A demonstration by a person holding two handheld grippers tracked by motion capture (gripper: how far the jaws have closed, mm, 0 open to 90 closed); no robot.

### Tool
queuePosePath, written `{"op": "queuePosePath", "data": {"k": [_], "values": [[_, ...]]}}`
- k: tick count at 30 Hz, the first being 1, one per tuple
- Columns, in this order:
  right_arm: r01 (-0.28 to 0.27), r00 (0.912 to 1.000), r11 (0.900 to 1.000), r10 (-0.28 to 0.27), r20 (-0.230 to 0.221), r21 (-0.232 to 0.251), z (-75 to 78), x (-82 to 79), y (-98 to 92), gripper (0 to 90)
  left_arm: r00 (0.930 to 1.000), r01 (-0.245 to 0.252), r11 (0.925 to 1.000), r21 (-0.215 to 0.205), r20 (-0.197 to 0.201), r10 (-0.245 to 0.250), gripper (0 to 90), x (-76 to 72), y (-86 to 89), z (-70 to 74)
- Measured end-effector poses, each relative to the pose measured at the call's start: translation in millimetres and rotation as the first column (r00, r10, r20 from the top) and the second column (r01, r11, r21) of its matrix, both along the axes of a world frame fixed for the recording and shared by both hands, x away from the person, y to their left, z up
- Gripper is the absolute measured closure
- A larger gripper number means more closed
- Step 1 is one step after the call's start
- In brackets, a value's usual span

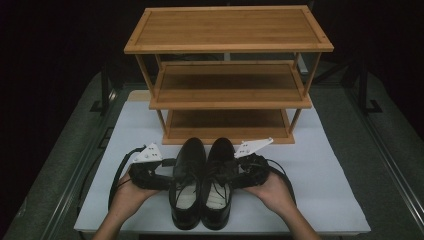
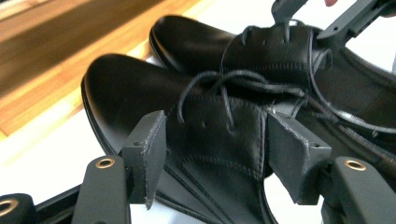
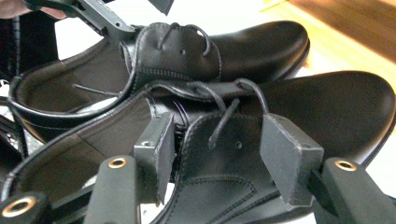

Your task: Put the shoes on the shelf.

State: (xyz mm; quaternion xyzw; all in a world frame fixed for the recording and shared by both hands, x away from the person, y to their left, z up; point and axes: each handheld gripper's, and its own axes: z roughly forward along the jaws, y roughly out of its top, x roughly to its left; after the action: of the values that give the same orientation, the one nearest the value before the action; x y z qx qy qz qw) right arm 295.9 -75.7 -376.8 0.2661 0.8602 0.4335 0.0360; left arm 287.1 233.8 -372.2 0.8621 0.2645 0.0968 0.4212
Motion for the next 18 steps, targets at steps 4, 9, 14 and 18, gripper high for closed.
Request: {"op": "queuePosePath", "data": {"k": [4,9,14,18], "values": [[0.003,0.9999,1.0,-0.003,-0.011,-0.016,-4.0,-1.1,-0.1,47.4,0.9999,0.015,0.9998,0.012,-0.004,-0.015,42.0,-1.0,-2.9,-3.0],[-0.011,0.9997,1.0,0.011,-0.022,0.002,-5.6,-3.5,-2.3,58.3,0.9992,0.04,0.999,0.021,-0.006,-0.04,55.6,-2.7,-4.0,-3.4],[-0.034,0.9994,0.999,0.034,-0.005,0.001,-4.2,-6.4,-1.9,72.9,0.998,0.057,0.9972,0.047,0.023,-0.058,72.8,-7.6,-5.4,0.2],[-0.038,0.9993,0.999,0.038,0.004,-0.012,-3.4,-8.6,-0.9,83.2,0.9982,0.047,0.9966,0.067,0.033,-0.05,82.5,-10.5,-7.5,1.8]]}}
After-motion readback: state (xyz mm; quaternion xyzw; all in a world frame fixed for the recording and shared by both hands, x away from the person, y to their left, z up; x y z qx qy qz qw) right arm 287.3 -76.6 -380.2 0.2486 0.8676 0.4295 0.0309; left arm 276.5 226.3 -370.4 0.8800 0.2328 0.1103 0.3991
